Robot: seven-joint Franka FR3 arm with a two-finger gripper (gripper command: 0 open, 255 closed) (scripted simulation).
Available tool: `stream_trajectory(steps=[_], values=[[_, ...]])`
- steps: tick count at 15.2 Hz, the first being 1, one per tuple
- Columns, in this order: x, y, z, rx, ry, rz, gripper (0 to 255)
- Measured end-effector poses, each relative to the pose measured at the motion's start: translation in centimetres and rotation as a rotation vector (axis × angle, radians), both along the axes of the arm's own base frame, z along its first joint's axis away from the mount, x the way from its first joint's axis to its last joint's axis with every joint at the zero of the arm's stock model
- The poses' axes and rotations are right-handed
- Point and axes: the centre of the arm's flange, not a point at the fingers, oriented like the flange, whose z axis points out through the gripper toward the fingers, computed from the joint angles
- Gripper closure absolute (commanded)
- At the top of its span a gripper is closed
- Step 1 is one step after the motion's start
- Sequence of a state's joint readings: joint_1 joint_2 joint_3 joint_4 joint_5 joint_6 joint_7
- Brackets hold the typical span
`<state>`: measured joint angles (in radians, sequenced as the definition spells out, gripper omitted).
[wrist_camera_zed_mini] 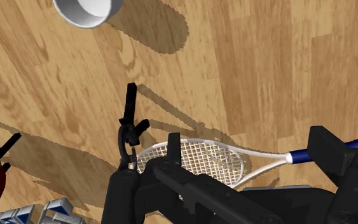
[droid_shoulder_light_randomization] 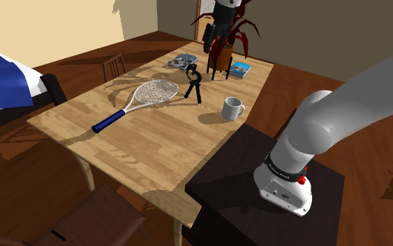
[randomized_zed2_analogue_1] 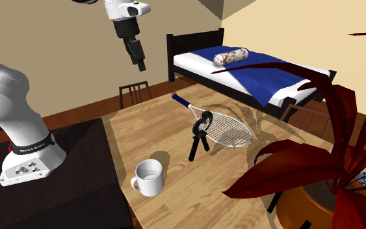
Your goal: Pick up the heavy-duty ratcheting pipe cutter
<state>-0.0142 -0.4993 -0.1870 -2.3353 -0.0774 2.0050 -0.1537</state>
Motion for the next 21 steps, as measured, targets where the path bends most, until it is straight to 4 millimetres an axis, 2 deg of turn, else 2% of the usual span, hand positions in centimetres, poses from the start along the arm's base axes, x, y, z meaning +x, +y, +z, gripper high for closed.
stream_trajectory(steps=[7, 15, 18, 21], values=[[6.0, -6.2, -5.1, 0.027, 0.0, 0.028, 0], [13.1, -12.1, -10.5, 0.056, -0.001, 0.061, 0], [15.4, -14.7, -13.2, 0.067, -0.001, 0.072, 0], [18.1, -16.5, -14.9, 0.078, -0.001, 0.085, 0]])
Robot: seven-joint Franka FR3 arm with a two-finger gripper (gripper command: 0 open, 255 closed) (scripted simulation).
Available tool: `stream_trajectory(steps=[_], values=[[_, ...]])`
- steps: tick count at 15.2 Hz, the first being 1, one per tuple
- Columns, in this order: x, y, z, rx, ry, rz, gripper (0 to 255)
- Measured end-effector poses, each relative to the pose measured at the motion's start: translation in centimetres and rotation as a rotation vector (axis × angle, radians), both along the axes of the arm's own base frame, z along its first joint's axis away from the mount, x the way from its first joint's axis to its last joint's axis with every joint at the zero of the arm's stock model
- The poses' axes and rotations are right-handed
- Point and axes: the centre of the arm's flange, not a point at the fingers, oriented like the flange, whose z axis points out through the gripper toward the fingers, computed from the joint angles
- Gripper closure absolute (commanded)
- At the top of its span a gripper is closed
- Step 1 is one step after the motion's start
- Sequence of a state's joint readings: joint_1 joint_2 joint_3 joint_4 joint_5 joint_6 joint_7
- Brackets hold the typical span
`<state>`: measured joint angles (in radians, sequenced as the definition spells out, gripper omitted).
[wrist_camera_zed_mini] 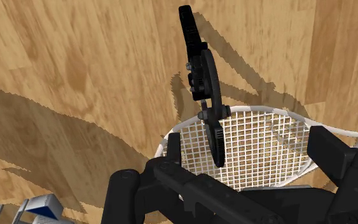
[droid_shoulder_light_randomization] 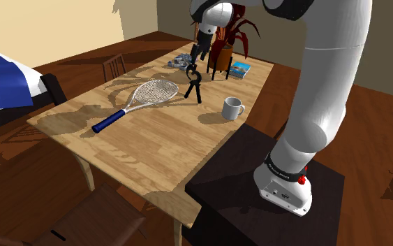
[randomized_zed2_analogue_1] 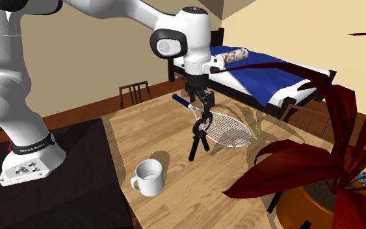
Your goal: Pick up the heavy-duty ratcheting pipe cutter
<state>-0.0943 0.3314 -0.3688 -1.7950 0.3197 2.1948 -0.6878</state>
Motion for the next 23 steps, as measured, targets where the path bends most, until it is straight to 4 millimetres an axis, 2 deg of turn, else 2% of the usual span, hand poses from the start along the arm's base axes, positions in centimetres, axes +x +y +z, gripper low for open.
stream_trajectory(steps=[3, 9, 10, 20, 23], values=[[1.0, -0.6, -1.6, 0.005, 0.0, 0.005, 0], [1.1, -0.7, -4.9, 0.006, 0.0, 0.006, 0], [1.1, -0.8, -5.1, 0.006, 0.0, 0.006, 255], [1.1, -0.8, -5.2, 0.005, -0.001, 0.005, 255], [1.1, -0.7, -4.1, 0.006, 0.0, 0.006, 255]])
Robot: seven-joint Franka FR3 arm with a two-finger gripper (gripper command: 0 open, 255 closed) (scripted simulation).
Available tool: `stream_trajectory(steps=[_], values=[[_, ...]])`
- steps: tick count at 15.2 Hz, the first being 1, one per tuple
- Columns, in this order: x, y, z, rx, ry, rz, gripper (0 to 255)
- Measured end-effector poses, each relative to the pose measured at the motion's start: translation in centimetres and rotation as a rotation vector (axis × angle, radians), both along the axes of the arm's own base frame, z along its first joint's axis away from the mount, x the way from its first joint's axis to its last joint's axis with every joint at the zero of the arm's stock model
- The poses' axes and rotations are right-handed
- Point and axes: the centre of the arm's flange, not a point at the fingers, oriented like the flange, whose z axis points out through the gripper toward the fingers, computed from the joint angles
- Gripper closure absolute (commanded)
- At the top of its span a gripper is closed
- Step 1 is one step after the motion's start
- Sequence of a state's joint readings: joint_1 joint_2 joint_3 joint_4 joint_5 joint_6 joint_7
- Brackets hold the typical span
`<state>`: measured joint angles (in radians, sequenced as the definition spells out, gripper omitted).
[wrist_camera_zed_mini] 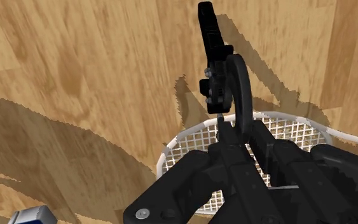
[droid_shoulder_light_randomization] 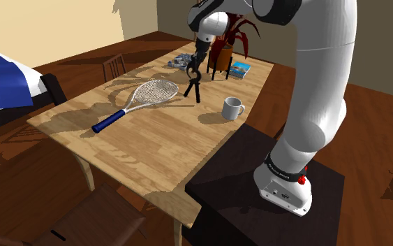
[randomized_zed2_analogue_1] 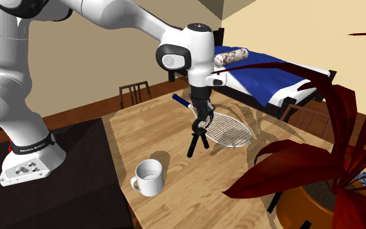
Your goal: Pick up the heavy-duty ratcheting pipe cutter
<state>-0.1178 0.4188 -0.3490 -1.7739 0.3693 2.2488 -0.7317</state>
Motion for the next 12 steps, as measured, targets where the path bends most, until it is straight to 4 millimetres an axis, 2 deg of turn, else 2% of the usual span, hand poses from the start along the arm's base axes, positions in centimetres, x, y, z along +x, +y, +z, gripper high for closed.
stream_trajectory(steps=[12], values=[[0.1, -0.1, 6.3, 0.0, 0.0, 0.0, 255]])
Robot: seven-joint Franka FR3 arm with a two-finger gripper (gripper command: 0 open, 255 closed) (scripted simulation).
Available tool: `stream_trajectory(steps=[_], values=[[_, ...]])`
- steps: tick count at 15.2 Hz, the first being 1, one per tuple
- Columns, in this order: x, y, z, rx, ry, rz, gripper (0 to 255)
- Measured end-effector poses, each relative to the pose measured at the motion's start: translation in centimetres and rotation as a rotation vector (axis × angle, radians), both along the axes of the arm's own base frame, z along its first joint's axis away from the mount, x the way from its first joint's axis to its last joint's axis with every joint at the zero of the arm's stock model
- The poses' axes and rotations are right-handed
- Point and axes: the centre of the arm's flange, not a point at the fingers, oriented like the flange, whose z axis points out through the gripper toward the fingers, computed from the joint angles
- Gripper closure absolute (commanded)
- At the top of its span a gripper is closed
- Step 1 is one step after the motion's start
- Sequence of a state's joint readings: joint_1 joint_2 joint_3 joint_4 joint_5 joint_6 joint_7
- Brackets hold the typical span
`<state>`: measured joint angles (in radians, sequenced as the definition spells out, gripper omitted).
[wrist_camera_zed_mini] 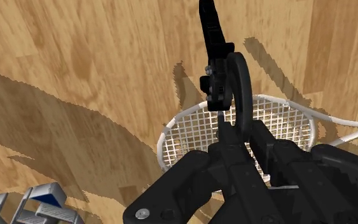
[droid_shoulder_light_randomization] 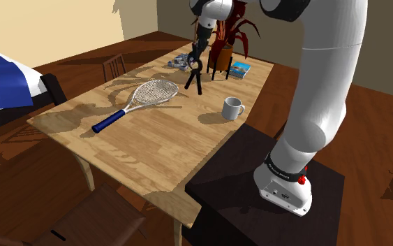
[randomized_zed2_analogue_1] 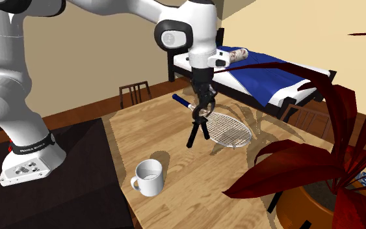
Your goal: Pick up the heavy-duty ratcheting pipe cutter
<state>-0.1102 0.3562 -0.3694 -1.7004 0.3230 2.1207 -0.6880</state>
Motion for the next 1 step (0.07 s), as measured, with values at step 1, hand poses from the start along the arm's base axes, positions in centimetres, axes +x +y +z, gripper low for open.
stream_trajectory(steps=[1], values=[[-0.05, 0.02, 0.32, 0.0, 0.0, 0.0, 255]])
